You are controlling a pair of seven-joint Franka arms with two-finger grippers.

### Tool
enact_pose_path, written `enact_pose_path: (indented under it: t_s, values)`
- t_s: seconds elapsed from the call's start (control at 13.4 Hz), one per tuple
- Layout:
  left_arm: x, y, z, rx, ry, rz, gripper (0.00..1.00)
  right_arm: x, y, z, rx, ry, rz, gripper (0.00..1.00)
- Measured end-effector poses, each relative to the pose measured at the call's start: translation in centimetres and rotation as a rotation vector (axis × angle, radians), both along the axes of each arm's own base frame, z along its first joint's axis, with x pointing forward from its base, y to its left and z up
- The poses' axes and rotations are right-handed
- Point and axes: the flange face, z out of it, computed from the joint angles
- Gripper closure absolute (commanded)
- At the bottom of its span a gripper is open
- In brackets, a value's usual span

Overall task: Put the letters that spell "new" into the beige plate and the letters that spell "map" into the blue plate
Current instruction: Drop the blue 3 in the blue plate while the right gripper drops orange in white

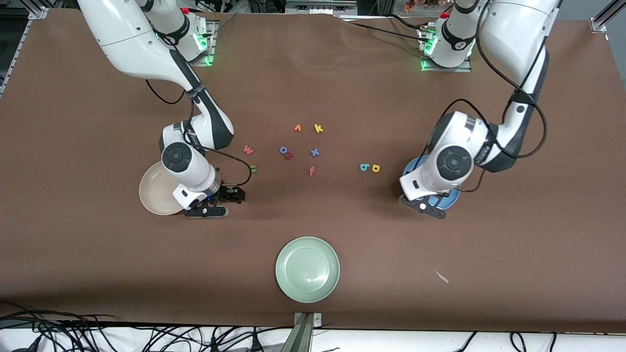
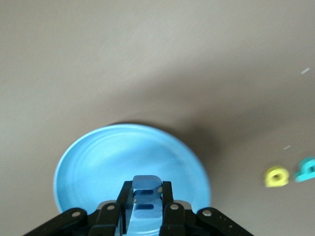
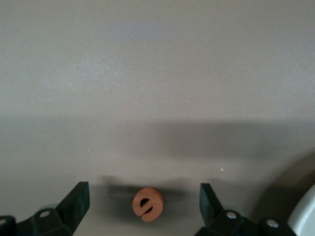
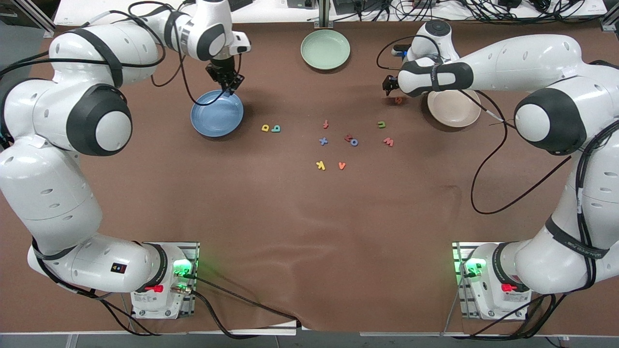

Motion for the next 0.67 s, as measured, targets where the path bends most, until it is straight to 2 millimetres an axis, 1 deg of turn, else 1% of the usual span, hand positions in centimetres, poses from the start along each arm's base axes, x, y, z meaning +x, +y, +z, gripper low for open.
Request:
enact_pose_path:
  t_s: [0.07,0.22,0.3,0.37,0.45,0.6,0.67]
  values:
    - [-0.4,0.9,-1.1,0.004,0.024,0.001,0.00,-0.2,-0.1,-0.3,0.001,-0.002,0.001,0.07]
    - [-1.2,1.6,-2.7,0.012,0.059,0.009,0.00,-0.9,-0.2,-1.0,0.002,-0.004,0.002,0.15]
    - [-1.4,1.7,-3.0,0.012,0.064,0.015,0.00,-1.1,-0.3,-1.3,0.002,-0.004,0.003,0.22]
    - [-1.6,1.1,-2.9,0.009,0.062,0.029,0.00,-1.2,-0.3,-1.4,0.002,-0.004,0.004,0.34]
    - [-2.0,-0.6,-2.7,0.005,0.056,0.066,0.00,-1.2,-0.3,-1.3,0.001,-0.007,0.005,0.46]
    - [-3.5,-5.2,-2.1,0.001,0.039,0.185,0.00,-1.1,-0.3,-1.1,0.002,-0.010,0.005,0.70]
    - [-4.4,-7.4,-1.8,0.000,0.033,0.240,0.00,-1.1,-0.4,-1.1,0.001,-0.011,0.005,0.76]
